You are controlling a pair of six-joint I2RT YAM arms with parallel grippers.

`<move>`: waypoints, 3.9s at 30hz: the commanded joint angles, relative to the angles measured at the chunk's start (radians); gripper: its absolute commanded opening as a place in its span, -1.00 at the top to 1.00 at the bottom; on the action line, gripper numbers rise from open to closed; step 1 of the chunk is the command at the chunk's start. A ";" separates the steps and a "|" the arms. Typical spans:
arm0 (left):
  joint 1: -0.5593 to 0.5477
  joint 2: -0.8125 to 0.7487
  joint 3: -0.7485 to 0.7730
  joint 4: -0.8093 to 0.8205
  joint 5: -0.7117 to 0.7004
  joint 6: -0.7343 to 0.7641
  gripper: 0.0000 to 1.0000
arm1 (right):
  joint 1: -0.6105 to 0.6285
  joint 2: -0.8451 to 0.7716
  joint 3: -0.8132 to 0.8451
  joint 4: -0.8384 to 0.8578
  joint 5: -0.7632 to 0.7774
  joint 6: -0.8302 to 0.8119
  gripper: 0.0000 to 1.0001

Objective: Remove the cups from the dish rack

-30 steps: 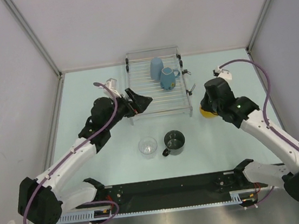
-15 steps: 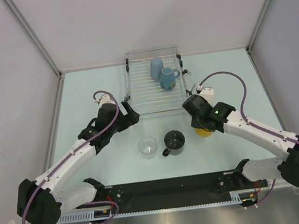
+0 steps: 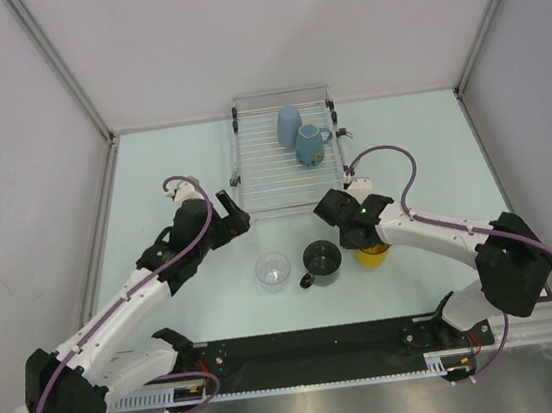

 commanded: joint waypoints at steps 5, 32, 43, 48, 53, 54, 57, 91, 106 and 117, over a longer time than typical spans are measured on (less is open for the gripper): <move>-0.005 0.014 -0.003 0.001 -0.008 -0.019 -1.00 | 0.014 0.033 -0.016 0.050 0.018 0.036 1.00; -0.034 0.080 0.006 0.004 0.003 -0.027 -1.00 | 0.071 0.017 -0.048 0.044 0.026 0.058 0.46; -0.056 0.079 0.022 -0.002 -0.022 -0.011 -1.00 | 0.094 -0.093 0.018 -0.054 0.097 0.079 0.37; -0.057 0.068 0.052 -0.003 -0.049 0.004 -1.00 | 0.093 -0.137 0.159 -0.143 0.172 0.018 0.34; -0.057 0.123 0.136 -0.009 -0.072 0.052 -1.00 | 0.070 -0.156 0.256 -0.144 0.204 -0.056 0.31; -0.057 0.138 0.155 -0.014 -0.077 0.059 -1.00 | 0.065 -0.168 0.257 -0.131 0.202 -0.065 0.31; -0.057 0.212 0.239 -0.026 -0.091 0.095 -1.00 | 0.050 -0.199 0.236 -0.073 0.192 -0.102 0.30; -0.097 1.030 0.896 0.468 0.116 0.753 -1.00 | -0.102 -0.432 -0.088 0.487 -0.112 -0.378 0.09; -0.059 1.209 1.109 0.400 0.158 0.751 -1.00 | -0.154 -0.420 -0.109 0.481 -0.135 -0.383 0.10; -0.044 1.298 1.201 0.371 0.214 0.722 -1.00 | -0.173 -0.392 -0.140 0.499 -0.158 -0.349 0.10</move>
